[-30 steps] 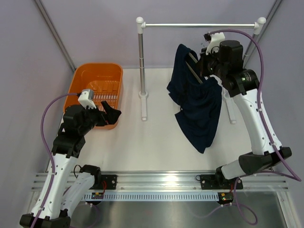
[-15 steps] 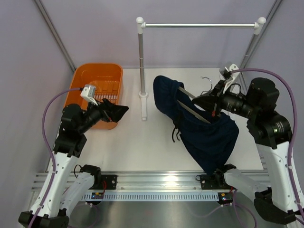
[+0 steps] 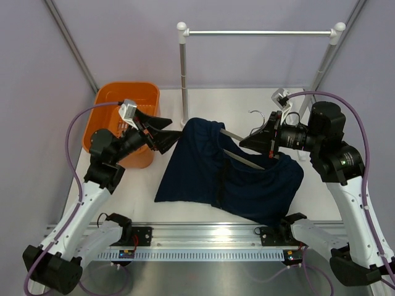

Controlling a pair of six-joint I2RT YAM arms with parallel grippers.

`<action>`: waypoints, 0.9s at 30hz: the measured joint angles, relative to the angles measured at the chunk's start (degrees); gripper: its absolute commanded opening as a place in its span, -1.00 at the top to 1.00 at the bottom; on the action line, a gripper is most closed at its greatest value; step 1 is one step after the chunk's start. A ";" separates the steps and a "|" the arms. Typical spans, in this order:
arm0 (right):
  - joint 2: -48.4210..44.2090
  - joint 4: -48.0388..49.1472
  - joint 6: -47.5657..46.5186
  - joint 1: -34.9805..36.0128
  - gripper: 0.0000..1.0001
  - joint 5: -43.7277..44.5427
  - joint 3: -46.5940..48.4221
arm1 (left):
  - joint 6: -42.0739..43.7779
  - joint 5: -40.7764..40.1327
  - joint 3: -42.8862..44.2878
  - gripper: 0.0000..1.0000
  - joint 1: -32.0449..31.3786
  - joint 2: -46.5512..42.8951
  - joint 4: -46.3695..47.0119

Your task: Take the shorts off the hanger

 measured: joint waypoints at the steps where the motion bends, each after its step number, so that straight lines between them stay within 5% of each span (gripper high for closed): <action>1: 0.09 0.46 0.17 0.00 1.00 -0.26 -0.02 | -0.55 0.94 -0.59 -0.98 0.00 -0.07 2.82; 6: 0.46 2.08 0.87 0.00 1.00 -1.03 -0.02 | -2.25 5.11 -0.81 -0.98 -2.14 2.80 11.85; 11: 1.03 2.67 1.22 0.00 1.00 -0.96 -0.02 | -0.33 6.23 1.60 -0.86 -7.82 7.37 11.26; 14: 1.36 2.64 1.22 0.00 1.00 -0.83 -0.02 | 0.87 6.19 1.84 -0.26 -9.73 7.63 10.71; 15: 1.42 2.64 1.20 0.00 1.00 -0.81 0.00 | 1.25 5.95 1.86 0.20 -9.86 7.48 10.45; 18: 1.55 2.71 0.74 0.00 1.00 -0.55 0.00 | 2.14 4.42 1.92 0.89 -9.84 6.34 8.57; 27: 0.87 5.75 -2.03 -0.22 1.00 -0.72 0.11 | 1.18 1.97 4.17 1.00 -10.54 2.60 4.87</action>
